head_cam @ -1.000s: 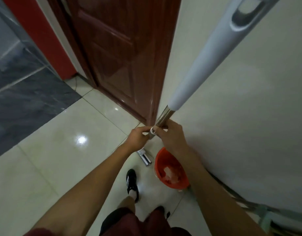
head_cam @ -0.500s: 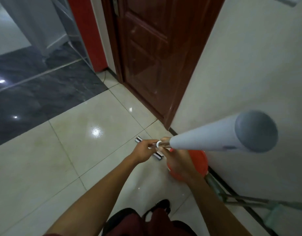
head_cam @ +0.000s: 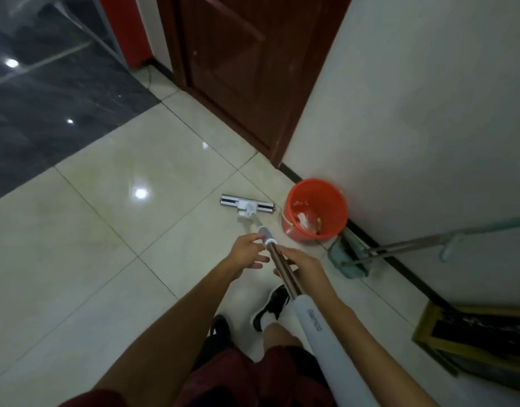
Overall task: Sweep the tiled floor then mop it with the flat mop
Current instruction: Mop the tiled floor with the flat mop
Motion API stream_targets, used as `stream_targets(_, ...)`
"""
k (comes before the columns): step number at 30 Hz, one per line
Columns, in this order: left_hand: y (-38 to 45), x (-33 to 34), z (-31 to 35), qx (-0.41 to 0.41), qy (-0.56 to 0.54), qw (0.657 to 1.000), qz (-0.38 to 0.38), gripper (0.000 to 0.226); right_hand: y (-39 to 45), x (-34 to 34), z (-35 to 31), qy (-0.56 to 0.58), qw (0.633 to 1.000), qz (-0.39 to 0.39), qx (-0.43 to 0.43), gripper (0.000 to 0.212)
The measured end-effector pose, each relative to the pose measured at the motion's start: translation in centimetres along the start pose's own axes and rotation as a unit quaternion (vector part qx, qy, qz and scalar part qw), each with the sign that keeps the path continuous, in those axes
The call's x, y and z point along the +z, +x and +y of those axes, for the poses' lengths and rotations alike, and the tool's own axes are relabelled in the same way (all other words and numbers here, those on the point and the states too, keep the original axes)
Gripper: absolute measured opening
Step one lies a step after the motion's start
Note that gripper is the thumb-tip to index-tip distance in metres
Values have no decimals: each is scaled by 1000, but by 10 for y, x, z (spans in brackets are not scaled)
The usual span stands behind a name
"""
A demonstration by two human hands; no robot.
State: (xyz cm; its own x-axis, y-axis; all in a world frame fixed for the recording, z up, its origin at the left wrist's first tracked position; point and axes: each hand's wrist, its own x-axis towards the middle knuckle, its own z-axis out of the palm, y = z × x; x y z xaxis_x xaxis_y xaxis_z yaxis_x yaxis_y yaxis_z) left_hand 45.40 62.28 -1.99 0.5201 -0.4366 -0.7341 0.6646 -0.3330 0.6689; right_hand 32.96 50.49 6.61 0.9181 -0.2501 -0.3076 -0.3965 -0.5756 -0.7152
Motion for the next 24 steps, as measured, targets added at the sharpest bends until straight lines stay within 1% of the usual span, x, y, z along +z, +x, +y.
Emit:
stream_targets(2,-2,3,-17,-37,-55,998,13,22,-16,5,8,-62,998,-14,4,58)
stream_targets(3,-2,6,-25,-51,-80,995,19,20,-28,9,12,-76,997,-27,21,60)
stream_targets(6,-8,14,-43,-76,-127,988,43,17,-48,13,23,-64,995,-46,63,48)
stream_targets(9,-9,23,-63,-87,-124,987,47,29,-57,17,31,-6,989,-47,141,33)
stream_targets(13,-3,47,-83,-108,-112,987,47,35,-64,25,38,36,971,-84,220,35)
stream_targets(16,6,62,-94,-126,-95,987,43,36,-67,30,48,130,935,-119,308,34)
stream_targets(18,12,70,-103,-136,-73,987,43,27,-65,33,54,202,895,-136,375,35)
stream_targets(19,16,75,-107,-141,-65,987,48,28,-63,36,57,230,873,-140,407,36)
stream_targets(20,19,79,-109,-146,-60,986,55,31,-60,39,60,241,860,-137,429,37)
stream_targets(21,22,85,-111,-151,-62,985,61,33,-58,42,63,232,858,-131,439,37)
stream_targets(24,32,97,-108,-174,-92,978,64,36,-54,45,76,162,885,-115,421,40)
